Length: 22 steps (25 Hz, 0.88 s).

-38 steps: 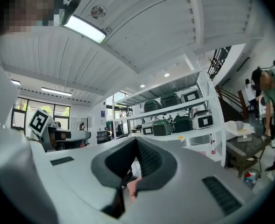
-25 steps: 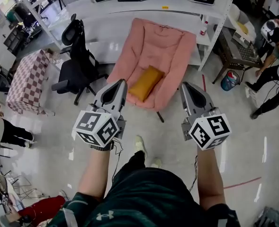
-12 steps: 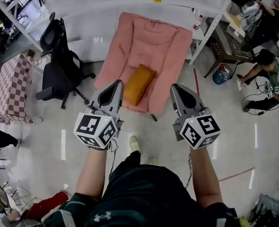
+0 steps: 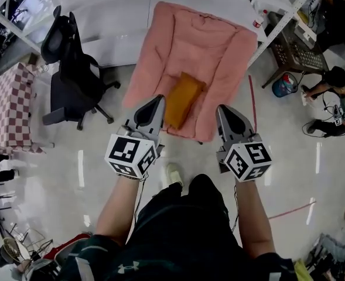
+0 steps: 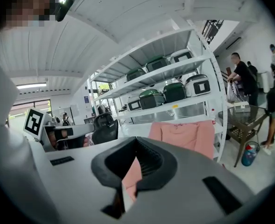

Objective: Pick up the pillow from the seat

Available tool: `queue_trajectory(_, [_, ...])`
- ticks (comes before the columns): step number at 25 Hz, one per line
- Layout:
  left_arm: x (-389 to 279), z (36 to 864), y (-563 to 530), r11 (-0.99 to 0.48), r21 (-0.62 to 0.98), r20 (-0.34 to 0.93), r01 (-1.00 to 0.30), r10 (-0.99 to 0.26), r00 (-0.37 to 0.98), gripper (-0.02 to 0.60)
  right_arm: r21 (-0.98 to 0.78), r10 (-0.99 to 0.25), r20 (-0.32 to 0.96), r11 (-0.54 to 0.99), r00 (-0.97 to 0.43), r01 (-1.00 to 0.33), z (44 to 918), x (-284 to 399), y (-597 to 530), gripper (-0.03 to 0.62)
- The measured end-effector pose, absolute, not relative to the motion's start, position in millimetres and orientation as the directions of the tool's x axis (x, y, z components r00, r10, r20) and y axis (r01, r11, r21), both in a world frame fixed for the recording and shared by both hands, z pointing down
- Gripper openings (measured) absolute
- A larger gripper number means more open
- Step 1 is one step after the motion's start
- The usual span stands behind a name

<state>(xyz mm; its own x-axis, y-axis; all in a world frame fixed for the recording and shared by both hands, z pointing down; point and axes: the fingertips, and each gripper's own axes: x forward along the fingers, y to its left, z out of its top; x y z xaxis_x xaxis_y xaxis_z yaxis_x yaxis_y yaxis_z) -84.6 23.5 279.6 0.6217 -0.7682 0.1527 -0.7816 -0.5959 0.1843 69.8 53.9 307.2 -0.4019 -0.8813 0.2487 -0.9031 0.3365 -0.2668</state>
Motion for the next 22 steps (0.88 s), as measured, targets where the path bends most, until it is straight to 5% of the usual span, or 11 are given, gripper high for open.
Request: queue_trajectory(22, [-71, 451, -133, -0.508, 0.265, 0.347, -0.819, -0.742, 0.573, 0.005, -0.42, -0.758, 0.48, 0.243, -0.441, -0.874, 533, 69, -107, 0.005])
